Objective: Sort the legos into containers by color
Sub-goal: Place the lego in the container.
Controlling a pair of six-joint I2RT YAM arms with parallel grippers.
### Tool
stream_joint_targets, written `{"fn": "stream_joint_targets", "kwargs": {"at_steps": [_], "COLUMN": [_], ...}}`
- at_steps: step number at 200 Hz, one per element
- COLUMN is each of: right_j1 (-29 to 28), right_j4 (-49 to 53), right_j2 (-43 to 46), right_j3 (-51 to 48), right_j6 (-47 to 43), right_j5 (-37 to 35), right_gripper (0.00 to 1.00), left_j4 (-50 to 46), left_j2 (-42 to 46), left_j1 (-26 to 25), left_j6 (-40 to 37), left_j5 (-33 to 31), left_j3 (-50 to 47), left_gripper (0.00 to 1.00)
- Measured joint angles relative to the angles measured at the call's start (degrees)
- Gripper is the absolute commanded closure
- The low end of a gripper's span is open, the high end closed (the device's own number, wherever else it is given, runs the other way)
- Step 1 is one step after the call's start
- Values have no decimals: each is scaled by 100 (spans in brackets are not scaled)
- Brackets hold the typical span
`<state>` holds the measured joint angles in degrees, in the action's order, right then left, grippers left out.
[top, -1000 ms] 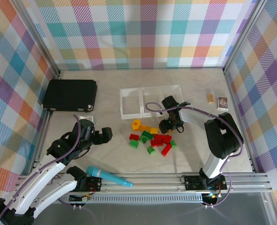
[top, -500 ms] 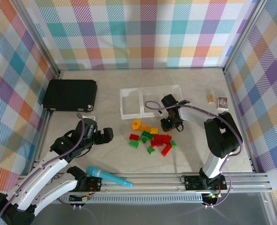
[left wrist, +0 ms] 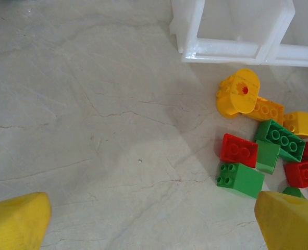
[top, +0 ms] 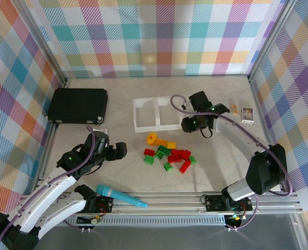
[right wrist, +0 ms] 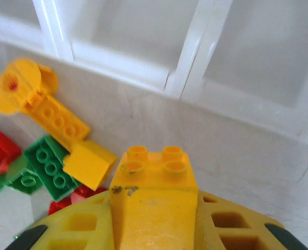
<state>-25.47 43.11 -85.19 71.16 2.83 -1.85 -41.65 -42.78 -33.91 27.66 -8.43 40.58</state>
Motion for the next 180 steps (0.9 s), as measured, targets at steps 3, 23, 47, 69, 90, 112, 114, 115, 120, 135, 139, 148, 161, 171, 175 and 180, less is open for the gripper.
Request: {"fn": "stream_joint_targets", "kwargs": {"at_steps": [3,23,47,69,90,112,114,115,120,135,139,148,161,171,175,180], "right_j1": [46,422,737,841,844,844,844,844,844,844,844,857,861,866,866,866], "right_j4": [11,35,33,63,96,68,63,63,59,63,57,57,46,46,48,48], "right_j2": [-22,-326,-903,-1410,-1843,-2135,-2166,-2181,-2227,-2387,-2420,-2505,-2634,-2730,-2767,-2806], "right_j3": [61,555,1088,1456,1749,1860,1862,1867,1873,1926,1937,1980,2065,2133,2157,2177], "right_j6": [9,24,11,-46,-94,-170,-184,-184,-203,-240,-245,-271,-317,-350,-354,-369], "right_j5": [0,0,0,0,0,0,0,0,-2,-4,-4,-4,-2,-4,-4,-2], "right_gripper": [84,85,85,84,84,83,83,83,83,83,83,82,81,81,80,79], "left_j4": [0,0,0,13,26,55,59,61,72,90,90,96,129,151,151,162], "left_j2": [-2,-2,-13,-59,-72,-105,-111,-114,-129,-149,-146,-140,-107,-52,-20,20], "left_j1": [-2,-9,-9,-9,-9,-9,-9,-9,-9,-9,-9,-11,-11,-11,-13,-13], "left_j6": [0,0,0,0,0,0,0,0,0,2,2,13,26,39,42,44], "left_j5": [2,26,46,48,46,44,44,42,39,20,15,-28,-87,-125,-129,-149], "left_j3": [0,0,0,0,0,0,0,0,0,0,0,0,-13,-39,-55,-74], "left_gripper": [0,0,0,0,0,0,0,0,0,0,0,0,1,1,0,0]}}
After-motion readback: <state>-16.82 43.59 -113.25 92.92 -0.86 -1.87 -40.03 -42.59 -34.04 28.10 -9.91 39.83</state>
